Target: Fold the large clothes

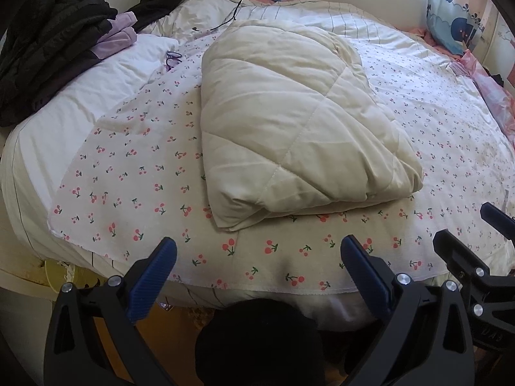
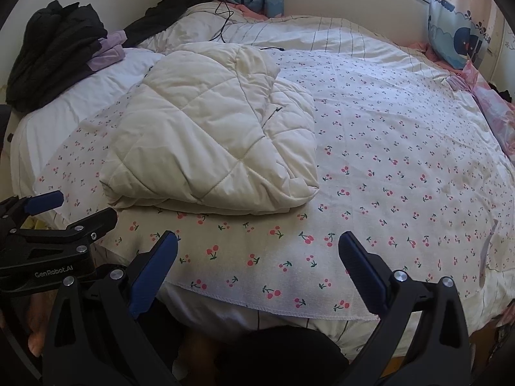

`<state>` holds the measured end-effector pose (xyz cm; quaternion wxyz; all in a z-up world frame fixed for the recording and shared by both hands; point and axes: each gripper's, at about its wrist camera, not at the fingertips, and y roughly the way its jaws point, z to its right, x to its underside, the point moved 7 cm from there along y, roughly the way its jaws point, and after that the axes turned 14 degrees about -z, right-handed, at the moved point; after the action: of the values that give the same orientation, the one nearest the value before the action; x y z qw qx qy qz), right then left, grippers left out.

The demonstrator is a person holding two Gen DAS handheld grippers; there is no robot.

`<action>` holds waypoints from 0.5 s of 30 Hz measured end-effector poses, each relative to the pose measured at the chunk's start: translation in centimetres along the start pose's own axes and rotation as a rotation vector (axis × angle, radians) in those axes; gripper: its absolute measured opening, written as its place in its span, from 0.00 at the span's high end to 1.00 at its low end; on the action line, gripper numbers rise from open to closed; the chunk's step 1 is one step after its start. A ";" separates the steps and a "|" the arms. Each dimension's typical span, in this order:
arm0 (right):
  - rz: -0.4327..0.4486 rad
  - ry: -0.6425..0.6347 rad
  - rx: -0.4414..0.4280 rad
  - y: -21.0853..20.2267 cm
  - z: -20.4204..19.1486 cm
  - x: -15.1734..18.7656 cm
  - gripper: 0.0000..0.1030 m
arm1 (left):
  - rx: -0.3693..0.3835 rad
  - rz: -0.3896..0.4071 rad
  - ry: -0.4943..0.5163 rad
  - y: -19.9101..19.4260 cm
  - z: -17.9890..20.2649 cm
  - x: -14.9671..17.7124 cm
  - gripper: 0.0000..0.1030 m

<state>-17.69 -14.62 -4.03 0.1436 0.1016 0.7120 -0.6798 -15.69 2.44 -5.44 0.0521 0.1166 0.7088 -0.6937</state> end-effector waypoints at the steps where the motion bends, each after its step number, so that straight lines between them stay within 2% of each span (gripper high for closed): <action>1: -0.001 0.000 0.000 0.0 0.0 0.0 0.06 | 0.000 0.001 0.002 0.0 0.0 0.0 0.05; 15: 0.000 -0.006 0.000 0.1 -0.3 0.1 0.06 | 0.009 0.000 0.014 0.1 0.5 -0.2 0.05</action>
<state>-17.81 -14.34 -4.13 0.1457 0.0996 0.7114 -0.6802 -15.55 1.92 -5.47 0.0467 0.1219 0.7061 -0.6960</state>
